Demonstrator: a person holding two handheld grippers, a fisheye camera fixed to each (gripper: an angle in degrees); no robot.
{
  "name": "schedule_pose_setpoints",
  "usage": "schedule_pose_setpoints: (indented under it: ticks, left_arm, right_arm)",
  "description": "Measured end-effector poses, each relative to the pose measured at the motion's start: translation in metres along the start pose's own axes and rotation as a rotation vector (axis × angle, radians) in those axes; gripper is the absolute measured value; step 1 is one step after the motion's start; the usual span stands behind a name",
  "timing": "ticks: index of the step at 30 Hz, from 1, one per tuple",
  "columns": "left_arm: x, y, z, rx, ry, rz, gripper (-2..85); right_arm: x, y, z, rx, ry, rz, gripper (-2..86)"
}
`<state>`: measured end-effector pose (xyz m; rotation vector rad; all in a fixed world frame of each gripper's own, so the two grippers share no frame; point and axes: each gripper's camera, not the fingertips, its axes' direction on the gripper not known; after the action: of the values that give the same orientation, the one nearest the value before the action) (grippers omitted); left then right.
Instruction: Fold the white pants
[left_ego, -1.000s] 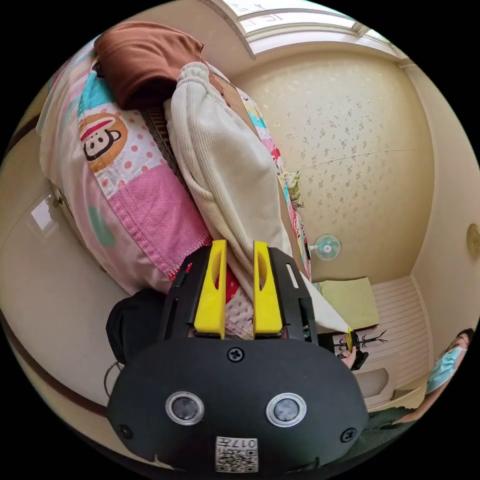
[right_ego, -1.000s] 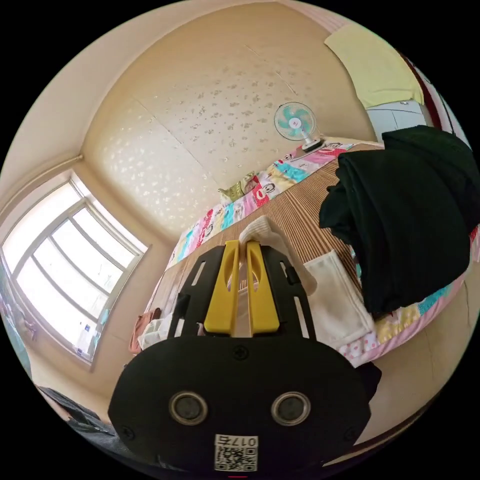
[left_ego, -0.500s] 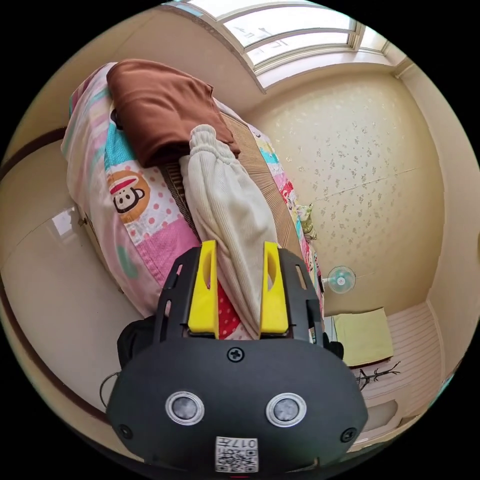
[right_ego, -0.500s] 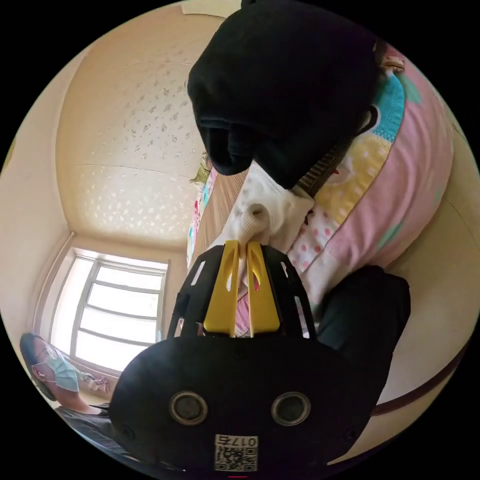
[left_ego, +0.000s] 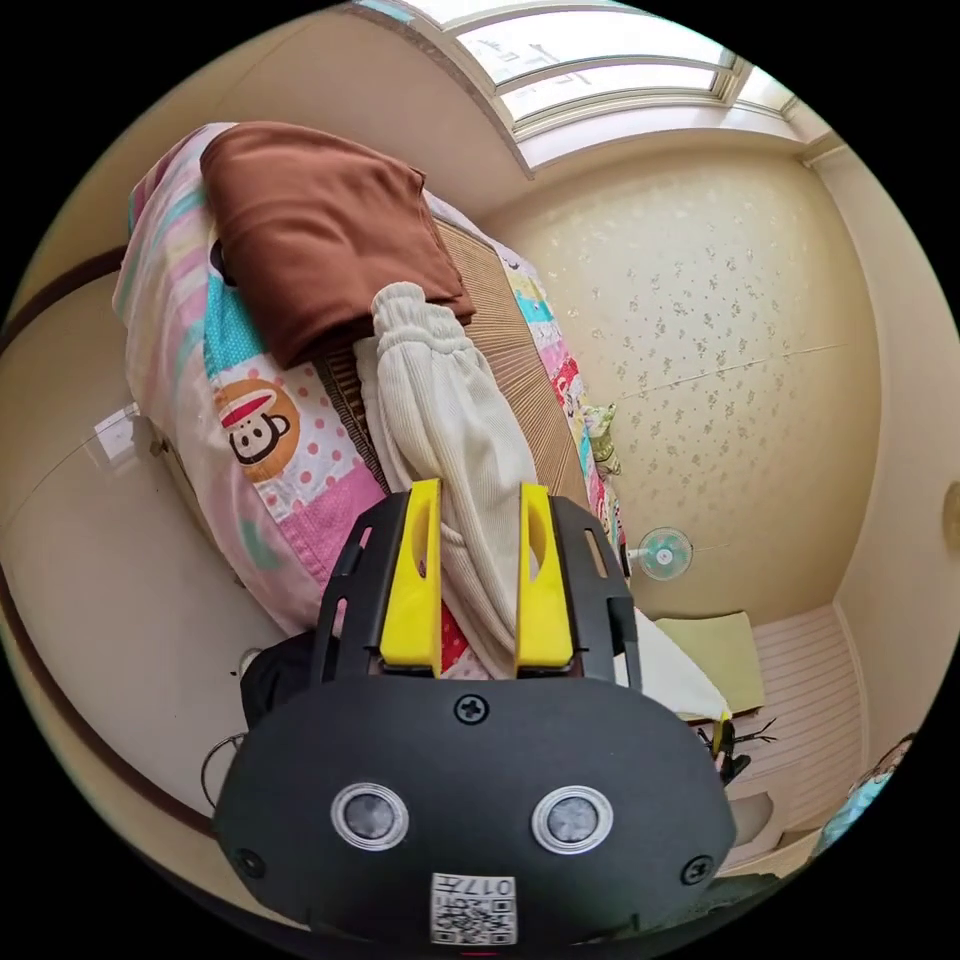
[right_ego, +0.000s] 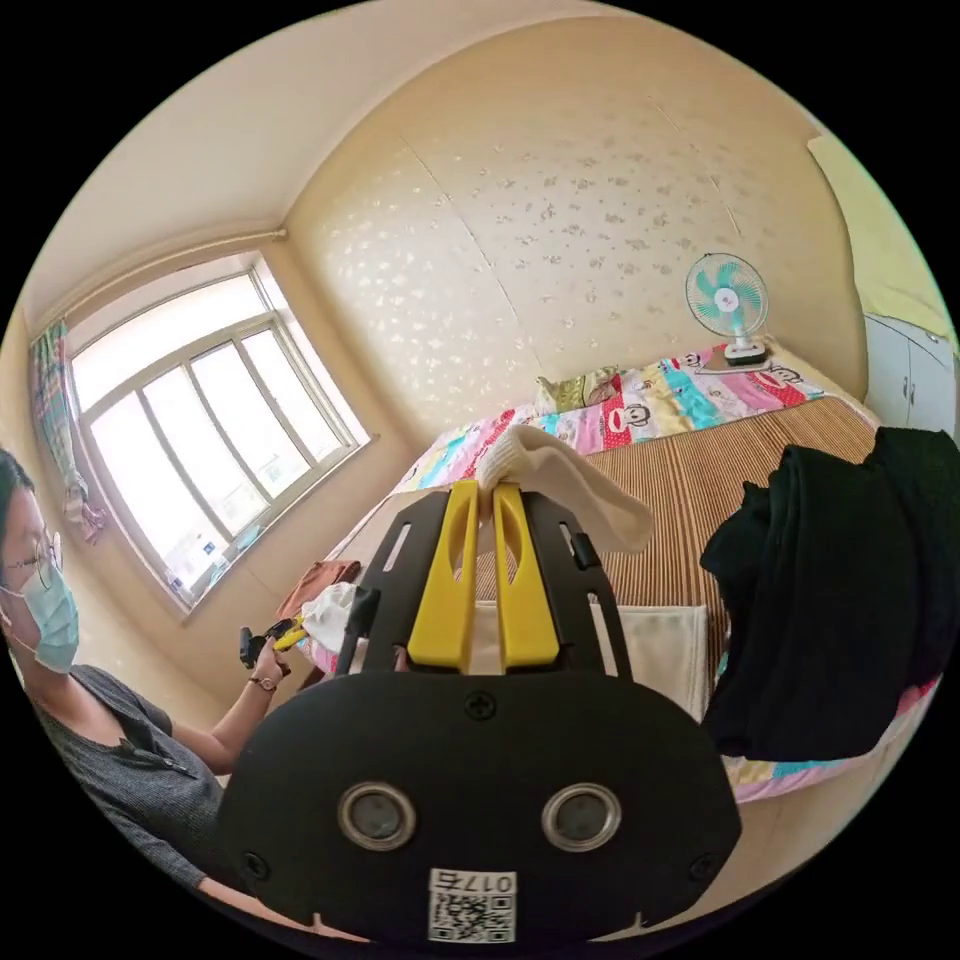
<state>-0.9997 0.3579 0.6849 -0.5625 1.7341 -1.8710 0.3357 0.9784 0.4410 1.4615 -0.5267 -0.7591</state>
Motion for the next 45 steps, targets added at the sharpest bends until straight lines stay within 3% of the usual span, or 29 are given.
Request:
schedule_pose_setpoints:
  ticks: [4, 7, 9, 12, 21, 25, 27, 31, 34, 36, 38, 40, 42, 45]
  left_arm:
    - [-0.026, 0.014, 0.000, 0.003, 0.155, -0.012, 10.1]
    - [-0.025, 0.009, 0.008, -0.039, 0.147, 0.023, 11.0]
    - [-0.015, 0.003, 0.007, -0.038, 0.119, 0.067, 11.7]
    - [0.001, -0.006, 0.007, -0.016, 0.037, 0.094, 12.2]
    - [0.000, -0.035, 0.011, 0.105, 0.004, -0.005, 8.8]
    - [0.031, -0.061, 0.029, 0.041, 0.013, 0.027, 1.0]
    - [0.064, -0.079, 0.036, -0.010, 0.086, 0.084, 0.2]
    - [0.153, -0.115, 0.044, -0.174, 0.416, 0.442, -0.4]
    - [0.147, -0.116, 0.021, -0.131, 0.521, 0.676, -0.4]
    - [0.090, -0.118, 0.018, -0.075, 0.409, 0.535, -0.3]
    - [-0.024, -0.104, 0.021, -0.039, 0.109, 0.060, 0.0]
    - [-0.086, -0.077, 0.017, -0.026, 0.049, -0.151, 0.5]
    - [-0.114, -0.052, 0.008, 0.065, 0.182, -0.156, 0.9]
    - [-0.117, -0.029, -0.006, 0.172, 0.149, -0.111, 12.4]
  right_arm:
    - [0.111, 0.117, 0.016, -0.115, 0.169, 0.376, 2.7]
    - [0.175, 0.201, 0.040, -0.326, 0.229, 0.576, 2.6]
    - [0.188, 0.230, 0.043, -0.353, 0.180, 0.627, 2.4]
    - [0.190, 0.240, 0.027, -0.255, 0.126, 0.658, 2.2]
    - [0.165, 0.218, 0.014, -0.289, 0.287, 0.580, 1.5]
    - [0.173, 0.234, 0.006, -0.277, 0.253, 0.616, 1.2]
    - [0.178, 0.243, 0.007, -0.286, 0.228, 0.637, 1.0]
    - [0.180, 0.256, 0.012, -0.291, 0.199, 0.646, 0.8]
    - [0.179, 0.261, 0.015, -0.295, 0.172, 0.634, 0.7]
    - [0.181, 0.265, 0.013, -0.291, 0.167, 0.639, 0.7]
    - [0.185, 0.271, 0.009, -0.285, 0.162, 0.658, 0.6]
    - [0.190, 0.278, 0.001, -0.278, 0.157, 0.684, 0.6]
    - [0.192, 0.281, -0.005, -0.275, 0.170, 0.693, 0.6]
    - [0.188, 0.282, -0.018, -0.236, 0.219, 0.694, 0.6]
